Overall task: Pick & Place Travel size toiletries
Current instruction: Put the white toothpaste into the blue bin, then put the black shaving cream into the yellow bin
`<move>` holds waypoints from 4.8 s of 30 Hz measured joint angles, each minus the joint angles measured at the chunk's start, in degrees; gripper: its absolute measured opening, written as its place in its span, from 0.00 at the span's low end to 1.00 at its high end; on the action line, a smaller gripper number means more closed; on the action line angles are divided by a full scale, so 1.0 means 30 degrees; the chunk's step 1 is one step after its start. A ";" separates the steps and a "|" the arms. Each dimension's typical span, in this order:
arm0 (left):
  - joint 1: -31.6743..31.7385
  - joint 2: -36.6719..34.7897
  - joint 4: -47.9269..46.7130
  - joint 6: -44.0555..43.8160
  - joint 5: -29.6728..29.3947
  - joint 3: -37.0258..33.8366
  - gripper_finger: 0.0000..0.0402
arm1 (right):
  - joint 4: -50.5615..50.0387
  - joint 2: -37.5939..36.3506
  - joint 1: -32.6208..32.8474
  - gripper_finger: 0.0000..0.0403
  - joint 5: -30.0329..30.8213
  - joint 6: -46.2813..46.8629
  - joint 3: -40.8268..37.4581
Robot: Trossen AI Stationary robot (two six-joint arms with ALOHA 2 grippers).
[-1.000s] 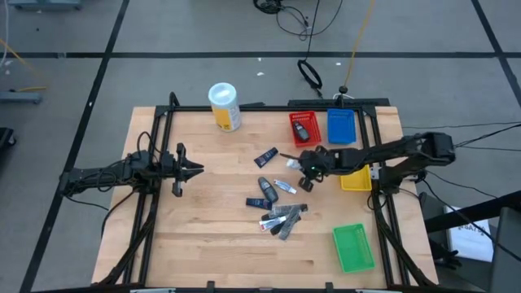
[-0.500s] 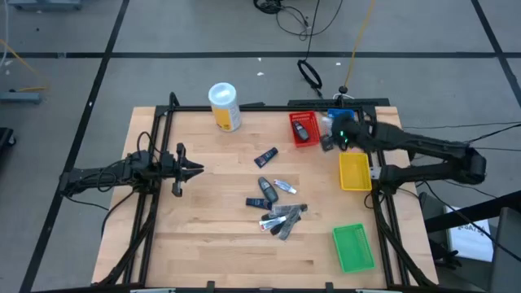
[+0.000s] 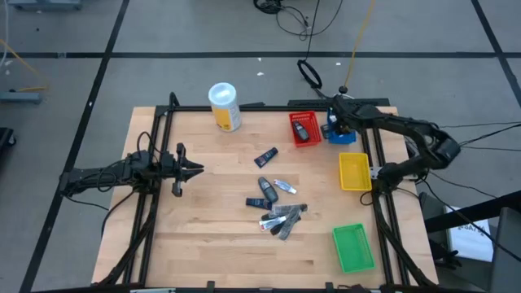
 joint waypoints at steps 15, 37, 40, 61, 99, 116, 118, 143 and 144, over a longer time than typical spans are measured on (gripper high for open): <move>-0.0004 -0.0005 -0.0006 0.0000 0.0000 0.0002 0.13 | 0.0992 -0.0501 -0.1268 0.37 -0.0979 -0.1191 0.0000; 0.0004 -0.0005 0.0000 0.0000 0.0000 -0.0001 0.13 | 1.8306 -0.4959 1.3158 0.43 -0.2141 -0.5652 -0.6376; 0.0004 0.0000 0.0000 0.0000 0.0000 0.0000 0.13 | 2.3527 -0.4537 1.4019 0.43 -0.4198 -0.5825 -0.8700; -0.0004 -0.0007 0.2707 -0.0813 0.0003 -0.0004 0.13 | 3.2004 0.1059 1.7143 0.42 -0.2479 -0.5022 -1.1268; 0.0521 2.3252 -0.1143 -0.2652 -0.8575 1.3265 0.37 | 3.1855 0.0564 1.5640 0.42 0.1971 -0.8200 -1.1288; 0.2479 3.2032 0.6506 -0.4466 -0.5244 1.5243 0.61 | 3.1550 -0.6606 1.7287 0.42 0.1936 -0.7540 -1.4396; 0.2849 3.3031 0.6502 -0.4292 -0.3718 1.5843 0.61 | 3.1156 -0.6401 1.7274 0.42 0.1936 -0.7118 -1.4396; 0.1579 3.7754 0.4190 0.0314 -0.3855 1.8728 0.31 | 2.8526 -0.5805 1.7274 0.42 0.1893 -0.5165 -1.4396; 0.1463 3.7747 0.4267 0.0628 -0.3869 1.8728 0.28 | 2.8595 -0.5805 1.7274 0.42 0.1893 -0.5020 -1.4389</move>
